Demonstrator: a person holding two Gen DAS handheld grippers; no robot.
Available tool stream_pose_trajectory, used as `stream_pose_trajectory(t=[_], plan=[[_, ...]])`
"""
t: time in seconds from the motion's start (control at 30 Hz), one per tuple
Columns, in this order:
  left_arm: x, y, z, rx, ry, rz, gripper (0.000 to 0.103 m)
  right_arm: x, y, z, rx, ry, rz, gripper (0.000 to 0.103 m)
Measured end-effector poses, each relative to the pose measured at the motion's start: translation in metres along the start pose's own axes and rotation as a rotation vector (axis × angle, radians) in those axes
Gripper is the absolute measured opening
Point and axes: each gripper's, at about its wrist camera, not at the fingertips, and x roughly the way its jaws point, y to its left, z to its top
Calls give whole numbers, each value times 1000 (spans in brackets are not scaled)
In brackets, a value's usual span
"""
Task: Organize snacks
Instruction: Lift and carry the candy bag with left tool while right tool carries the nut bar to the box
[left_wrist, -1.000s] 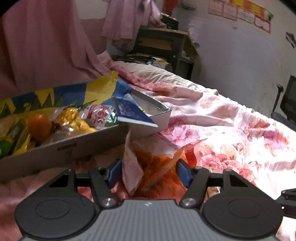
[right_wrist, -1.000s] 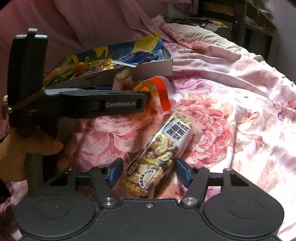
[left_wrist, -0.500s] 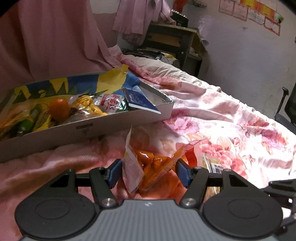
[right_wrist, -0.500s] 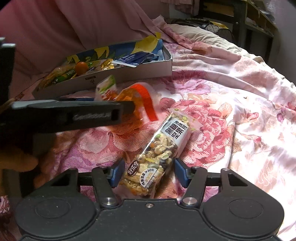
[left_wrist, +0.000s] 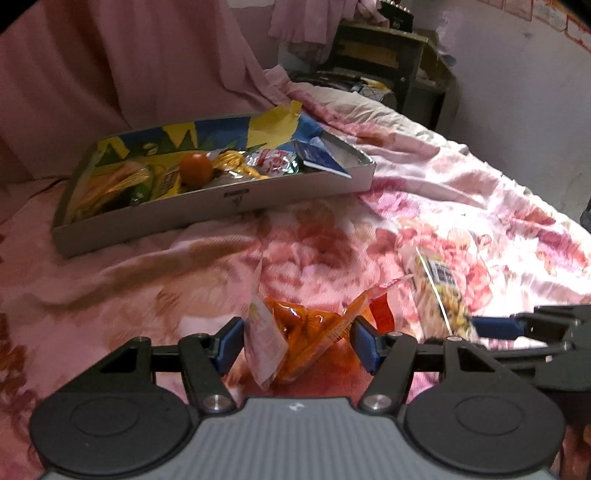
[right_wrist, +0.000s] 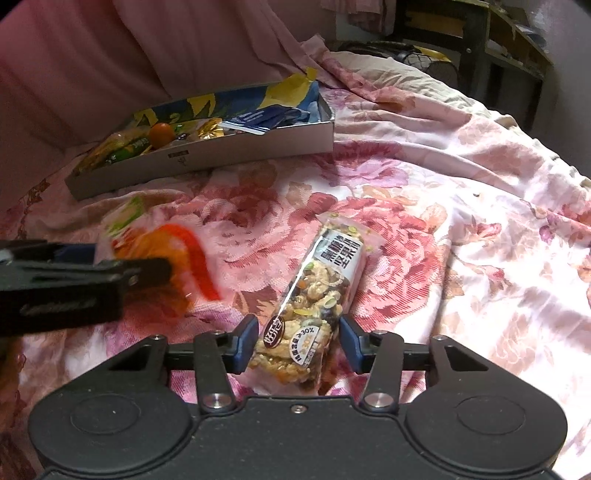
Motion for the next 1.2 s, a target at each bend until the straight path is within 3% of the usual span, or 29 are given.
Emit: stream_pose_trajectory(t=[0.47,0.77,0.83,0.97,1.2], plan=[[4,-10,-3,53,15,30,73,9,-14,2,66,0,-36,60],[9,-10,-3,54,39,30,69,15,-10,2,39,11,-40,61],[9,-10,-4,59,43,38,64,15,-8,1,30,12,-36,59],[9,-12,-4,62,44,44,63,14,-6,0,11,13,-35,46],[8,-12,-3,50,30,46,61,12,-2,-1,-34,-6,-58,40]])
